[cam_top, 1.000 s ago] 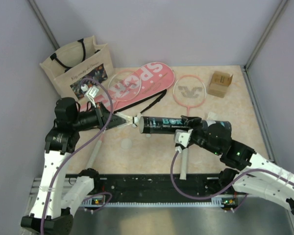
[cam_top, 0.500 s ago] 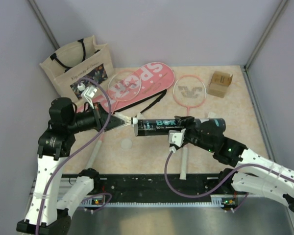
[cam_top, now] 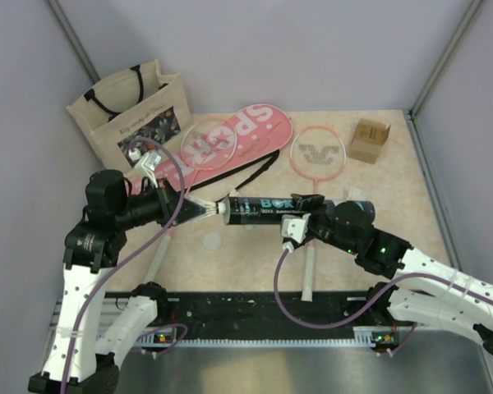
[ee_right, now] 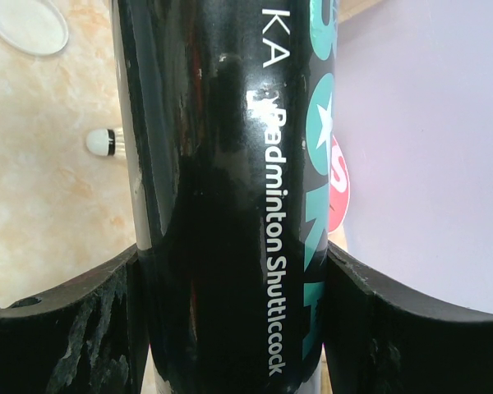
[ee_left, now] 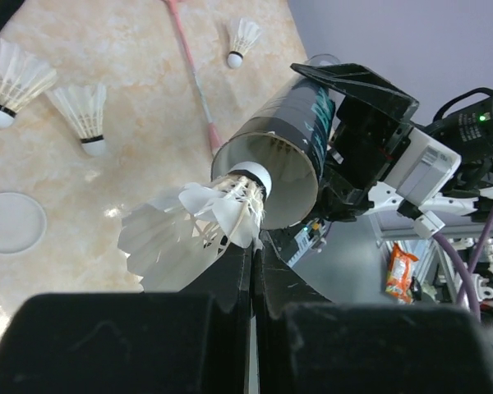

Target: Pack up the badminton gear

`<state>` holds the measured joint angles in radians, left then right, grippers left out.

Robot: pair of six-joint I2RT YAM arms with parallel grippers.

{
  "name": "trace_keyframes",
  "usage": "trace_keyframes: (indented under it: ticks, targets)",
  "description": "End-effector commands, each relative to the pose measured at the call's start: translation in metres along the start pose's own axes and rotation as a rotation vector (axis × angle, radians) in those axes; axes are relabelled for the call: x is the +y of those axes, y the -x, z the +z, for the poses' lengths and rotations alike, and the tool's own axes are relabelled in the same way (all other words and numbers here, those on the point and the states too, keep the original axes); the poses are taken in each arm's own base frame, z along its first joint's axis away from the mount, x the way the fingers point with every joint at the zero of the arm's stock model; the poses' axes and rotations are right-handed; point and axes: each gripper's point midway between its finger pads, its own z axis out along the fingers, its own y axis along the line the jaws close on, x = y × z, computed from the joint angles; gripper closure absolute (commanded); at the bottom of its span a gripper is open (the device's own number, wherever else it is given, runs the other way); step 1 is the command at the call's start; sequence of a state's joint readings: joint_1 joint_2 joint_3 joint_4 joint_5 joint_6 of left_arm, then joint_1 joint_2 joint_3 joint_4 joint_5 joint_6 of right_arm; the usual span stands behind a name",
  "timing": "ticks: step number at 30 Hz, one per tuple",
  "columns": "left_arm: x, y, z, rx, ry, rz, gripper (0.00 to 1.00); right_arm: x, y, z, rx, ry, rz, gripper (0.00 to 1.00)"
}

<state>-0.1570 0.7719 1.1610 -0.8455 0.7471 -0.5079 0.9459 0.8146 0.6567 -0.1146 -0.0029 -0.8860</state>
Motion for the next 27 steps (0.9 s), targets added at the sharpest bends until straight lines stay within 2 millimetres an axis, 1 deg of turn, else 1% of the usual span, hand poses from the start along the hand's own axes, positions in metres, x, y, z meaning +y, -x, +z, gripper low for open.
trace_keyframes:
  ticks: [1,3,6,8,9,12,19,22,27]
  targets:
    - [-0.024,0.001,-0.001,-0.013,-0.140,-0.013,1.00,-0.031,0.032,-0.002,-0.106,-0.077,0.027,0.73]
    - [-0.033,0.001,0.000,-0.021,-0.215,-0.014,1.00,-0.029,0.035,0.000,-0.119,-0.067,0.021,0.73]
    - [-0.035,0.001,0.002,-0.031,-0.248,-0.017,1.00,-0.029,0.039,0.004,-0.140,-0.062,0.013,0.73]
    - [-0.035,0.000,0.005,-0.017,-0.267,-0.019,1.00,-0.025,0.041,0.006,-0.152,-0.041,0.007,0.73]
    - [-0.033,0.000,0.006,-0.011,-0.265,-0.021,1.00,-0.029,0.047,0.008,-0.180,-0.055,0.005,0.73]
    - [-0.025,-0.003,0.012,0.005,-0.254,-0.034,1.00,-0.028,0.053,0.013,-0.216,-0.054,0.012,0.73]
    - [-0.009,-0.010,0.025,0.027,-0.245,-0.071,1.00,-0.019,0.056,0.030,-0.240,-0.018,-0.005,0.75]
    - [-0.007,-0.011,0.030,0.033,-0.263,-0.080,1.00,-0.014,0.057,0.038,-0.250,-0.001,-0.023,0.75]
    - [0.000,-0.018,0.036,0.061,-0.272,-0.089,1.00,-0.017,0.064,0.047,-0.284,-0.017,-0.018,0.76]
